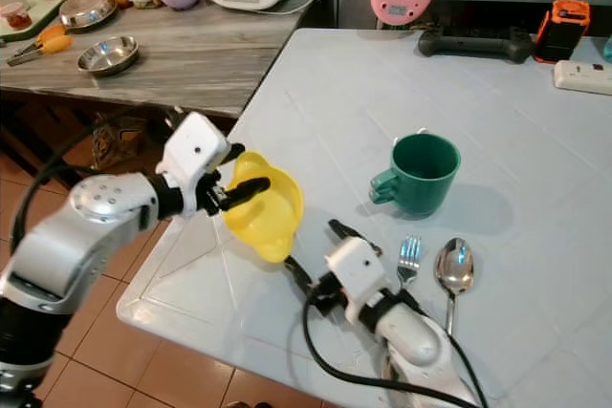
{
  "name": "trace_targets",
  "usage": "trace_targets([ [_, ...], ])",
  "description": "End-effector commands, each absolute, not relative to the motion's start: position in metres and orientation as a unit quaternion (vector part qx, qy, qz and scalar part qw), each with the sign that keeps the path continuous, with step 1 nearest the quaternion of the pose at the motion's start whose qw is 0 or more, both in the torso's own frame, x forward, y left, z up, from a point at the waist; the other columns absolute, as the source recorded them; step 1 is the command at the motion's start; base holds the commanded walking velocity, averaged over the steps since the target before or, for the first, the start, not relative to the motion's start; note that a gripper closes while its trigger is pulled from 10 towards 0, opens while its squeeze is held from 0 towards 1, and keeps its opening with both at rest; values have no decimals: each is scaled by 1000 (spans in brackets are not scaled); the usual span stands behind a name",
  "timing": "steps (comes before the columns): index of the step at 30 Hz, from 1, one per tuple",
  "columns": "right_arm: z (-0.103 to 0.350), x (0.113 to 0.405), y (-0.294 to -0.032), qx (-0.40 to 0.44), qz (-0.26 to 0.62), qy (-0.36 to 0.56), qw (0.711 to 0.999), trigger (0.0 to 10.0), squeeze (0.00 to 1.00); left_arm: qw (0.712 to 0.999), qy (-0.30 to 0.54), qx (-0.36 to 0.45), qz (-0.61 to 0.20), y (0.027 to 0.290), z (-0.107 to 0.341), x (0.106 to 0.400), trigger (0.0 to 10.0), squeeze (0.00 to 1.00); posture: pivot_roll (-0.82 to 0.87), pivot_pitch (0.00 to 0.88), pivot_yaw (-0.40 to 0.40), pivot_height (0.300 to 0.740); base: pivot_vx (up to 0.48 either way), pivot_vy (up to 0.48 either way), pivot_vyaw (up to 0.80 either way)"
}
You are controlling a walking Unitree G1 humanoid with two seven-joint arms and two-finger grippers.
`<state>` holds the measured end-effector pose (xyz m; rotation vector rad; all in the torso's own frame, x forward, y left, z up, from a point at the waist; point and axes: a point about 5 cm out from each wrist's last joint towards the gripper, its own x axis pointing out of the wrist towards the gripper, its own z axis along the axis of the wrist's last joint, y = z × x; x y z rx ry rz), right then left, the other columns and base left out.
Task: Setting the table
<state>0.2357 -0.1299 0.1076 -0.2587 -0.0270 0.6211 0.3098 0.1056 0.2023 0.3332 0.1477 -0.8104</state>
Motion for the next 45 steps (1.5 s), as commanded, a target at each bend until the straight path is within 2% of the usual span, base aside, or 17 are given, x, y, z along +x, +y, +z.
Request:
trace_targets([
  [1,112,232,-132,-124,304,-23,944,10000,0,902,87,165,-389,108,193,311,10000,1000,-162,129,135,740,0,0,0],
  [9,114,215,-143,-131,294,-14,947,10000,0,900,85,165,-395,97,182,316,10000,1000,-195,141,142,740,0,0,0],
  [15,116,200,-158,-136,281,-5,950,10000,0,910,55,157,-380,95,193,326,10000,1000,-219,143,150,740,0,0,0],
  [21,126,205,-160,-130,264,-17,956,10000,0,931,-19,112,-348,103,212,330,10000,1000,-230,145,158,740,0,0,0],
  [25,137,210,-150,-117,272,-37,955,10000,0,932,-77,88,-342,117,222,320,10000,1000,-220,144,150,740,0,0,0],
  [28,140,212,-147,-115,280,-40,952,10000,0,931,-91,100,-339,125,223,315,10000,1000,-211,140,139,740,0,0,0],
  [30,139,213,-147,-116,282,-39,952,10000,0,929,-89,111,-342,130,221,313,10000,1000,-203,136,130,740,0,0,0],
  [32,140,217,-146,-117,286,-39,950,10000,0,923,-68,159,-342,144,213,310,10000,1000,-196,132,126,740,0,0,0],
  [33,142,220,-144,-115,287,-42,950,10000,0,929,-51,166,-326,153,208,310,10000,1000,-194,131,124,740,0,0,0],
  [38,151,228,-142,-89,275,-54,956,10000,0,951,-24,139,-276,171,200,310,10000,1000,-189,129,121,740,0,0,0],
  [44,159,234,-137,-78,281,-66,954,10000,0,961,-9,105,-254,174,187,296,10000,1000,-175,128,108,740,0,0,0],
  [45,159,234,-136,-78,283,-65,954,10000,0,962,-5,102,-255,174,184,295,10000,863,-175,128,108,740,0,0,0],
])
